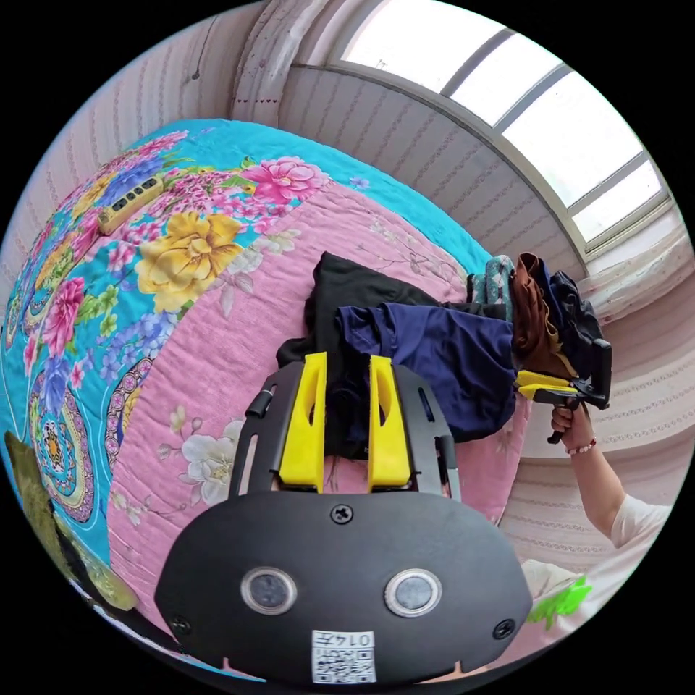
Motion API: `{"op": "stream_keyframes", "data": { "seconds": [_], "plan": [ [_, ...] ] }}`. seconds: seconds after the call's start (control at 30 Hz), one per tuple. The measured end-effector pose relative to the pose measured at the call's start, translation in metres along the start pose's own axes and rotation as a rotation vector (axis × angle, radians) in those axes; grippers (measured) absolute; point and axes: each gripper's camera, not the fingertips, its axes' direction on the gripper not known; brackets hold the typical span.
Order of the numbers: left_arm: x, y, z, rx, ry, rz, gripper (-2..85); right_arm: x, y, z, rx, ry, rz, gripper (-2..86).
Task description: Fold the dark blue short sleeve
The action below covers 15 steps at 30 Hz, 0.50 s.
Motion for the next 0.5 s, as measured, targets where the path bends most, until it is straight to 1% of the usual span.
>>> {"op": "stream_keyframes", "data": {
  "seconds": [0.13, 0.27, 0.3, 0.4, 0.43, 0.5],
  "plan": [
    [0.038, 0.008, 0.03, -0.038, -0.056, 0.156, 9.1, 0.0, 0.012, -0.01, -0.02, 0.037, 0.006, 11.8],
    [0.074, 0.022, 0.081, -0.085, -0.199, 0.252, 6.6, 0.002, 0.018, -0.016, -0.05, 0.076, 0.007, 5.5],
    [0.078, 0.023, 0.089, -0.093, -0.21, 0.259, 6.3, 0.002, 0.019, -0.018, -0.048, 0.087, 0.011, 3.9],
    [0.084, 0.021, 0.129, -0.208, -0.223, 0.242, 4.7, 0.005, 0.02, -0.024, -0.063, 0.094, 0.015, 2.4],
    [0.083, 0.02, 0.143, -0.261, -0.217, 0.232, 3.4, 0.005, 0.021, -0.025, -0.069, 0.092, 0.016, 2.3],
    [0.083, 0.022, 0.156, -0.307, -0.19, 0.218, 1.3, 0.007, 0.024, -0.03, -0.093, 0.087, 0.015, 2.1]
  ]
}}
